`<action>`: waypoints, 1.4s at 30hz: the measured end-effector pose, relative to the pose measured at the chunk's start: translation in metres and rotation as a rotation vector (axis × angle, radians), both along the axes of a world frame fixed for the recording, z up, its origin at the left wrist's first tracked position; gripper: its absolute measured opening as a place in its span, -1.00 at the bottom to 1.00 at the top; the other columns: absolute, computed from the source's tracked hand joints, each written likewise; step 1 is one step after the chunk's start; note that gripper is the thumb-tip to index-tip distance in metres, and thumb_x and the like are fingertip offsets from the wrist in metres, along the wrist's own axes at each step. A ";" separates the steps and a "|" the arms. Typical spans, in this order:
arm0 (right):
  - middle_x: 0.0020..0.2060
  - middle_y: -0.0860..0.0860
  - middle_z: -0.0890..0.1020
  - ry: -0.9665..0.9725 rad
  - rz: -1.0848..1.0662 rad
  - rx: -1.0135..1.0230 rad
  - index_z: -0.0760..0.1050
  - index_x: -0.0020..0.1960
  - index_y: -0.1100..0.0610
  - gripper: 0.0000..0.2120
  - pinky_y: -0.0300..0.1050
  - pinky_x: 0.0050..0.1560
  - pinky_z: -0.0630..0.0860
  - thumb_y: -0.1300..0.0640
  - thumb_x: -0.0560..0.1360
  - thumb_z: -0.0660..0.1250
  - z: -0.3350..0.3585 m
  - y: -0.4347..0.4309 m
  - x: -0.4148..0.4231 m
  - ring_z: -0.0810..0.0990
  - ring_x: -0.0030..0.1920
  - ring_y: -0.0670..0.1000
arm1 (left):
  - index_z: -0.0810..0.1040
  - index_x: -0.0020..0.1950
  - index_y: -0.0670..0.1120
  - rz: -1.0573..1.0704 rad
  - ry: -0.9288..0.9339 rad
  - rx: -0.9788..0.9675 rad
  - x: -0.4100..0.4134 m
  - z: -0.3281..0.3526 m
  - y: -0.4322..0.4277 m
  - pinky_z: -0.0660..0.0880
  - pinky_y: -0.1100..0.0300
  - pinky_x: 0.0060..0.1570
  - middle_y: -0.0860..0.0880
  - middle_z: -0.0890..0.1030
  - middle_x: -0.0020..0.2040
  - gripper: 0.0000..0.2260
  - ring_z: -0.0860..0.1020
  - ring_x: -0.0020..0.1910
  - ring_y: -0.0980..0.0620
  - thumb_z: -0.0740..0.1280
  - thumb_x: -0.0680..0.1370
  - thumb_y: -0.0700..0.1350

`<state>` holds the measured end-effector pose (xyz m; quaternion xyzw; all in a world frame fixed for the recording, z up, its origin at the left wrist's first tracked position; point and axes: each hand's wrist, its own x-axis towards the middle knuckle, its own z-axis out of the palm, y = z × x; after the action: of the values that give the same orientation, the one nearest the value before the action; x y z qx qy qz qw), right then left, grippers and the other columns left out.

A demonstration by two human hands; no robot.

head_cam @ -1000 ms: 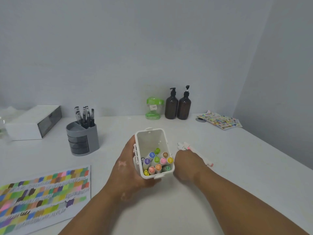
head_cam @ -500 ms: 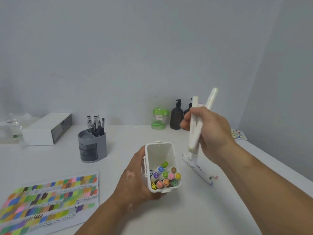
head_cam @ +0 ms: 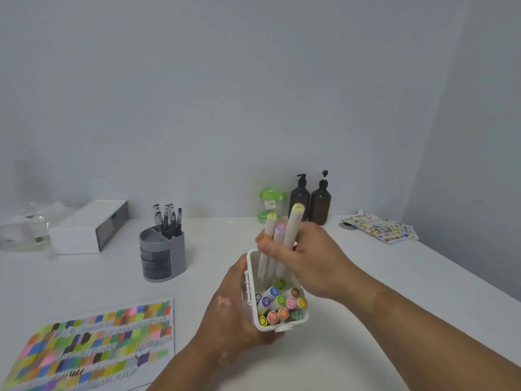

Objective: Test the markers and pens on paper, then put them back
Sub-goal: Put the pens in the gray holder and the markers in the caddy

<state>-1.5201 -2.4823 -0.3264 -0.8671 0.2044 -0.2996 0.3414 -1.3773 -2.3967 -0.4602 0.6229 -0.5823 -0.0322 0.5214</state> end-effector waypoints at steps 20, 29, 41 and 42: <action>0.09 -0.04 0.70 0.588 -0.623 -0.107 0.65 0.12 0.07 -0.79 -0.20 0.04 0.51 0.04 0.52 0.40 -0.080 -0.122 -0.062 0.64 0.14 0.03 | 0.22 0.47 0.24 -0.073 0.148 0.067 -0.018 0.008 -0.014 0.44 0.55 0.03 0.27 0.50 0.32 0.01 0.53 0.27 0.24 0.70 0.14 0.15; 0.12 0.04 0.64 0.806 -0.601 -0.145 0.49 0.12 0.04 -0.70 -0.13 -0.03 0.43 -0.12 0.49 0.31 -0.117 -0.144 -0.042 0.59 0.16 0.12 | 0.27 0.47 0.17 -0.081 0.150 0.069 -0.018 0.006 -0.018 0.50 0.39 0.19 0.24 0.54 0.30 0.03 0.54 0.29 0.20 0.65 0.09 0.23; 0.39 -0.08 0.53 0.934 -0.467 -0.233 0.38 0.48 -0.14 -0.46 -0.20 -0.12 0.40 0.12 0.51 0.20 -0.112 -0.113 -0.039 0.55 0.12 0.07 | 0.25 0.40 0.30 -0.126 0.149 0.073 -0.019 0.015 -0.012 0.44 0.55 0.05 0.38 0.52 0.23 -0.03 0.52 0.24 0.33 0.71 0.14 0.03; 0.24 0.02 0.62 0.860 -0.514 -0.147 0.50 0.31 -0.04 -0.61 -0.19 -0.22 0.41 0.12 0.50 0.23 -0.107 -0.112 -0.042 0.58 0.00 0.07 | 0.25 0.40 0.31 -0.126 0.149 0.070 -0.018 0.014 -0.010 0.43 0.56 0.02 0.40 0.51 0.23 -0.02 0.52 0.24 0.34 0.72 0.15 0.01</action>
<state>-1.5625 -2.5941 -0.4335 -0.8554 0.5118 -0.0032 0.0795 -1.3952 -2.4070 -0.4464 0.5986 -0.5787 -0.1315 0.5381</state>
